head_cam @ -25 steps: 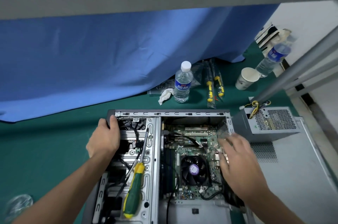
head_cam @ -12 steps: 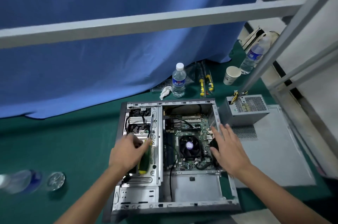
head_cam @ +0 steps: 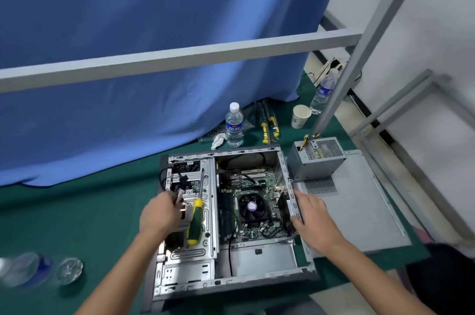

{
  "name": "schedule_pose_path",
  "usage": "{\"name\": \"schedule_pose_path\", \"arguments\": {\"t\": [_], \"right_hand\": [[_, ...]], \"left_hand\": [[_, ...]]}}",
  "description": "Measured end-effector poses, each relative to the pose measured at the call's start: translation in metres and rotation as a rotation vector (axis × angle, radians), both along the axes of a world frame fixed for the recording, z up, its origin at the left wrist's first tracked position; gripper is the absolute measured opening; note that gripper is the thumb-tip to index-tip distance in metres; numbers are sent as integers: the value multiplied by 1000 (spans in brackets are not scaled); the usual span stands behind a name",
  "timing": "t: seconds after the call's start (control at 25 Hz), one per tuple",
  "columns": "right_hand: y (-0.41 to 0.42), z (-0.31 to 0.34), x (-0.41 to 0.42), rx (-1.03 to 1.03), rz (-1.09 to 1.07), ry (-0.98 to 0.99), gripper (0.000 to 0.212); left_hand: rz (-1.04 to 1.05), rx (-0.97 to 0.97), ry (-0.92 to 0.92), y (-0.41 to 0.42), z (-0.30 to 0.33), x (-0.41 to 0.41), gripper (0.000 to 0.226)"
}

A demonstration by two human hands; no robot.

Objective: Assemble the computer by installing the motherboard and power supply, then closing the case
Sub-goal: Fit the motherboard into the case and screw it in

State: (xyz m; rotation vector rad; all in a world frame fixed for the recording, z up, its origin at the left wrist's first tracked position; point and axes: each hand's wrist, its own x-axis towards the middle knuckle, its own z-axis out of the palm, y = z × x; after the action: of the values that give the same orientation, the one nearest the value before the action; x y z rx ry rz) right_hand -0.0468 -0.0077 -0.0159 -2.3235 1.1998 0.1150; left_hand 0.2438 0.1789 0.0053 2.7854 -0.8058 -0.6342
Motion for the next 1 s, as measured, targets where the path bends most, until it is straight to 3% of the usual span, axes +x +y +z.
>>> {"name": "schedule_pose_path", "arguments": {"t": [0.12,0.24,0.44,0.52,0.72,0.84,1.0], "right_hand": [[11,14,4,36,-41,-93,67],[24,38,20,94,-46,-224,59],[52,85,55,359,61,-405,47],[60,94,61,338,123,-416,51],[61,97,47,165,158,-353,48],[50,97,41,13,118,-370,24],[37,97,32,77,192,-314,28]], "left_hand": [[12,-105,-102,0,35,4,9],[4,-296,-2,-11,67,-3,7],[231,-786,654,-43,84,-49,13],[281,-864,785,-52,82,-66,11],[341,-999,847,-63,78,-89,6],[339,-1026,872,-69,77,-100,2],[344,-1034,850,-80,73,-110,2]]}}
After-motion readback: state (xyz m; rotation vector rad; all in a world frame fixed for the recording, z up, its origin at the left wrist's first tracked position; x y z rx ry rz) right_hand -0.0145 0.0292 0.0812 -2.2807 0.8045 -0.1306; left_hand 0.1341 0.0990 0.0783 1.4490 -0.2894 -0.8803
